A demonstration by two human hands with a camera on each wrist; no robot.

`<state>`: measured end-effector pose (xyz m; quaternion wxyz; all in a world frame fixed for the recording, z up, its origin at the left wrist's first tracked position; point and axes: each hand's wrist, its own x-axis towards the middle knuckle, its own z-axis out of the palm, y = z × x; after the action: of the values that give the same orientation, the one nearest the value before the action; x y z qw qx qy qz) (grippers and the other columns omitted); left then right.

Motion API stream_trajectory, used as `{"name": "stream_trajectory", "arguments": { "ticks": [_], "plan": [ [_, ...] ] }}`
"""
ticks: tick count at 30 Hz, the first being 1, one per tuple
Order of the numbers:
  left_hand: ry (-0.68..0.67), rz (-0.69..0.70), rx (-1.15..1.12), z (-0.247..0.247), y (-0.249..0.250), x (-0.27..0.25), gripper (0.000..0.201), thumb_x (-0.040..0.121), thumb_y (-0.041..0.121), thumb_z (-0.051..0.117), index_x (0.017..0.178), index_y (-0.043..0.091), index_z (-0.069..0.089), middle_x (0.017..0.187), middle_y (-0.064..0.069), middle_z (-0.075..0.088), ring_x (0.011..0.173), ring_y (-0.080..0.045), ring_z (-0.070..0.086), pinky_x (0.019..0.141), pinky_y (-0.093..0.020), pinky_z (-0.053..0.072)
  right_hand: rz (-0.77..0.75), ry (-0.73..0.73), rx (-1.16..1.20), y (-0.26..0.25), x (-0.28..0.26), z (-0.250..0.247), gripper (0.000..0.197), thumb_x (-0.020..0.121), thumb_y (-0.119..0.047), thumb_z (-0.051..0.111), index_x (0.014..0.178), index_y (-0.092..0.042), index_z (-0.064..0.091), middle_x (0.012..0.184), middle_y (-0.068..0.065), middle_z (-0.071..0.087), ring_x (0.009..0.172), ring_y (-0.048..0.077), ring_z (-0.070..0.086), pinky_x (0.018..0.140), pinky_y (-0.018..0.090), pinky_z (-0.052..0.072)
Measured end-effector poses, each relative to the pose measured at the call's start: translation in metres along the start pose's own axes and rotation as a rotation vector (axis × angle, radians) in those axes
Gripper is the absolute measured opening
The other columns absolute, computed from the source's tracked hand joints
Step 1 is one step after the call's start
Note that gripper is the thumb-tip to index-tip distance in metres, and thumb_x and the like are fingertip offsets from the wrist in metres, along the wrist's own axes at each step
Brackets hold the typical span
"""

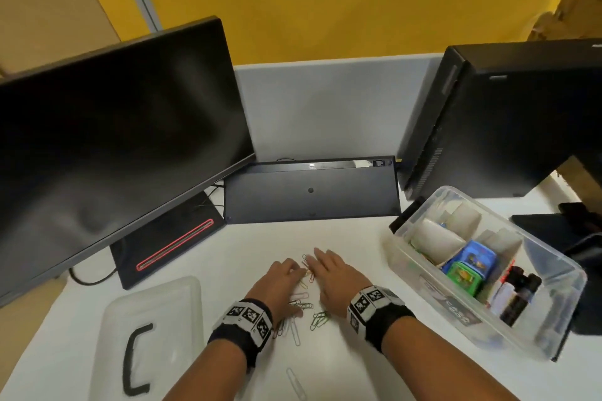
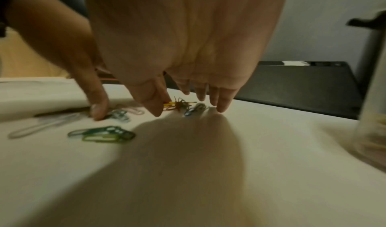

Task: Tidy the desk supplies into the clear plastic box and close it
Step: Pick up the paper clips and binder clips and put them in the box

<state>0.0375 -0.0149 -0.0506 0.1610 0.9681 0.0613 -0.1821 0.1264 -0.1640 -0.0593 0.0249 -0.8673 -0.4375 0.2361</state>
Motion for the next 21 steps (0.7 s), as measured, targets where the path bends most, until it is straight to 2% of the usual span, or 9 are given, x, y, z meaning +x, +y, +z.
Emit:
{"name": "stream_trajectory", "arguments": {
  "ticks": [2, 5, 8, 10, 12, 14, 16, 18, 21],
  "plan": [
    [0.024, 0.005, -0.001, 0.005, -0.004, -0.001, 0.066, 0.079, 0.033, 0.07, 0.138, 0.025, 0.041, 0.132, 0.006, 0.04, 0.12, -0.016, 0.039, 0.096, -0.029, 0.042, -0.038, -0.014, -0.042, -0.005, -0.002, 0.007, 0.073, 0.095, -0.019, 0.043, 0.151, -0.023, -0.002, 0.159, 0.0, -0.012, 0.147, 0.023, -0.008, 0.118, 0.036, 0.02],
    [0.094, 0.039, -0.021, 0.013, -0.005, -0.01, 0.042, 0.087, 0.027, 0.06, 0.128, 0.024, 0.052, 0.122, 0.005, 0.046, 0.113, -0.016, 0.047, 0.089, -0.028, 0.044, -0.065, 0.067, 0.058, -0.006, -0.019, 0.015, 0.057, 0.099, -0.021, 0.037, 0.151, -0.02, 0.013, 0.159, -0.001, 0.002, 0.147, 0.018, 0.001, 0.11, 0.035, 0.035],
    [0.16, 0.043, -0.065, 0.022, -0.002, -0.022, 0.028, 0.092, 0.026, 0.049, 0.119, 0.022, 0.058, 0.115, 0.004, 0.051, 0.108, -0.015, 0.05, 0.086, -0.029, 0.045, -0.08, 0.073, 0.112, -0.007, -0.04, 0.025, 0.055, 0.095, -0.036, 0.044, 0.145, -0.02, 0.027, 0.155, -0.003, 0.014, 0.144, 0.015, 0.01, 0.103, 0.034, 0.043],
    [0.181, 0.019, -0.094, 0.027, 0.001, -0.029, 0.025, 0.094, 0.026, 0.046, 0.115, 0.021, 0.059, 0.112, 0.003, 0.053, 0.107, -0.015, 0.051, 0.085, -0.029, 0.045, -0.084, 0.095, 0.115, -0.009, -0.05, 0.033, 0.051, 0.091, -0.038, 0.05, 0.136, -0.02, 0.037, 0.148, -0.004, 0.025, 0.138, 0.016, 0.021, 0.094, 0.033, 0.048],
    [0.197, -0.011, -0.1, 0.028, 0.004, -0.034, 0.024, 0.093, 0.024, 0.045, 0.113, 0.02, 0.06, 0.11, 0.002, 0.054, 0.105, -0.015, 0.052, 0.084, -0.027, 0.045, -0.092, 0.169, 0.101, -0.013, -0.054, 0.043, 0.032, 0.091, -0.033, 0.051, 0.12, -0.018, 0.049, 0.132, -0.003, 0.04, 0.122, 0.02, 0.038, 0.078, 0.031, 0.051],
    [0.199, -0.035, -0.096, 0.028, 0.007, -0.038, 0.023, 0.093, 0.023, 0.046, 0.11, 0.018, 0.059, 0.108, 0.001, 0.055, 0.102, -0.016, 0.053, 0.083, -0.027, 0.045, -0.082, 0.225, 0.085, -0.016, -0.055, 0.05, 0.016, 0.086, -0.026, 0.061, 0.099, -0.02, 0.054, 0.108, -0.004, 0.05, 0.1, 0.02, 0.051, 0.058, 0.026, 0.05],
    [0.184, -0.078, -0.126, 0.026, 0.011, -0.041, 0.017, 0.091, 0.023, 0.048, 0.103, 0.017, 0.059, 0.102, 0.001, 0.055, 0.095, -0.017, 0.054, 0.079, -0.026, 0.044, -0.049, 0.289, 0.079, -0.017, -0.054, 0.056, 0.026, 0.071, -0.02, 0.076, 0.084, -0.023, 0.054, 0.09, -0.008, 0.052, 0.081, 0.014, 0.054, 0.045, 0.02, 0.042],
    [0.168, -0.154, -0.22, 0.023, 0.012, -0.043, 0.006, 0.087, 0.021, 0.054, 0.091, 0.02, 0.058, 0.091, 0.004, 0.053, 0.083, -0.015, 0.052, 0.074, -0.023, 0.041, -0.034, 0.286, 0.08, -0.017, -0.05, 0.057, 0.024, 0.072, -0.014, 0.074, 0.086, -0.021, 0.056, 0.091, -0.006, 0.054, 0.083, 0.015, 0.054, 0.049, 0.022, 0.044],
    [0.134, -0.234, -0.348, 0.019, 0.01, -0.044, 0.01, 0.081, 0.016, 0.06, 0.083, 0.025, 0.056, 0.08, 0.01, 0.051, 0.077, -0.011, 0.05, 0.07, -0.02, 0.039, -0.038, 0.285, 0.125, -0.014, -0.05, 0.052, 0.017, 0.09, -0.007, 0.049, 0.102, -0.017, 0.057, 0.107, -0.001, 0.053, 0.1, 0.02, 0.048, 0.072, 0.03, 0.046]
  ]
}}
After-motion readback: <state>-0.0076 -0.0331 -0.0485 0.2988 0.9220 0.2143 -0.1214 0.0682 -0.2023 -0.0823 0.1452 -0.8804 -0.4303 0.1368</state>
